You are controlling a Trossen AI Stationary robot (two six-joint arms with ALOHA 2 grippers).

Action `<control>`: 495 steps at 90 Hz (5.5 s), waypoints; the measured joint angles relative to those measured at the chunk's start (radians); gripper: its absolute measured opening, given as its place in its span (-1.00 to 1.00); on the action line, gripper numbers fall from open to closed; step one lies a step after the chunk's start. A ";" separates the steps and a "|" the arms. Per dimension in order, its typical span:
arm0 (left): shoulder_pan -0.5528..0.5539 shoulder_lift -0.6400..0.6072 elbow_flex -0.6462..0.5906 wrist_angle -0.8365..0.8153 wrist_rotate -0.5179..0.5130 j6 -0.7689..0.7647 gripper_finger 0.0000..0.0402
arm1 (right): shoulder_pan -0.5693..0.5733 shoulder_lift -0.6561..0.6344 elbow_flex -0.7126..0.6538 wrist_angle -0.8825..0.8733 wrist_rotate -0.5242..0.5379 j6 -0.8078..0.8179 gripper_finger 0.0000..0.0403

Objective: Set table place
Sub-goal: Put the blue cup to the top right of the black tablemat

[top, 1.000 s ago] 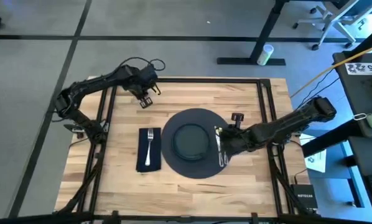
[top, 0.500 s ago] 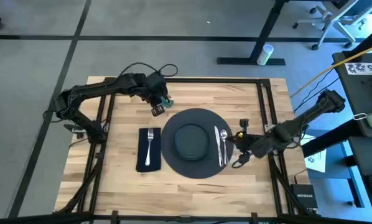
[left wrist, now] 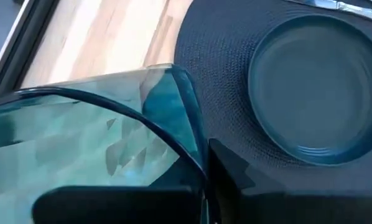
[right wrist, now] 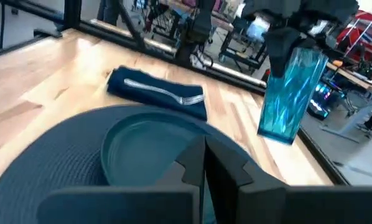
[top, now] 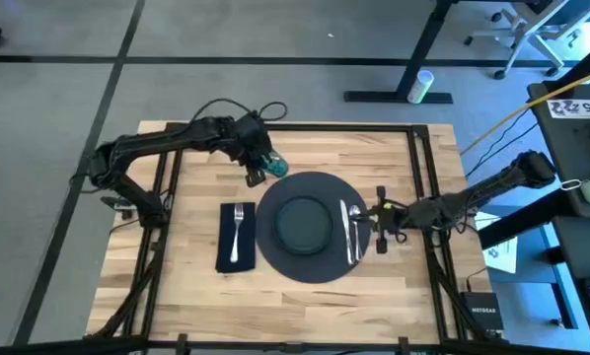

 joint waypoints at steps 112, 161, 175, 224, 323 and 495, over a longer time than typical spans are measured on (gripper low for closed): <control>0.003 0.660 0.820 -0.477 -0.194 0.283 -1.00 | -0.064 0.001 0.001 -0.009 -0.062 -0.033 -1.00; -0.014 0.669 0.820 -0.517 -0.190 0.359 -1.00 | -0.064 0.001 0.001 0.001 -0.061 -0.011 -1.00; -0.021 0.669 0.820 -0.518 -0.190 0.358 -0.98 | -0.064 0.001 0.001 0.001 -0.061 -0.011 -1.00; -0.047 0.669 0.819 -0.423 -0.191 0.393 -0.63 | -0.064 0.001 0.001 0.002 -0.061 -0.011 -1.00; -0.077 0.621 1.004 -0.545 -0.404 0.290 -0.62 | -0.064 0.001 0.002 -0.015 -0.072 -0.012 -1.00; 0.064 0.580 0.656 -0.340 -0.173 0.104 -1.00 | -0.064 0.001 0.002 -0.036 -0.116 -0.004 -1.00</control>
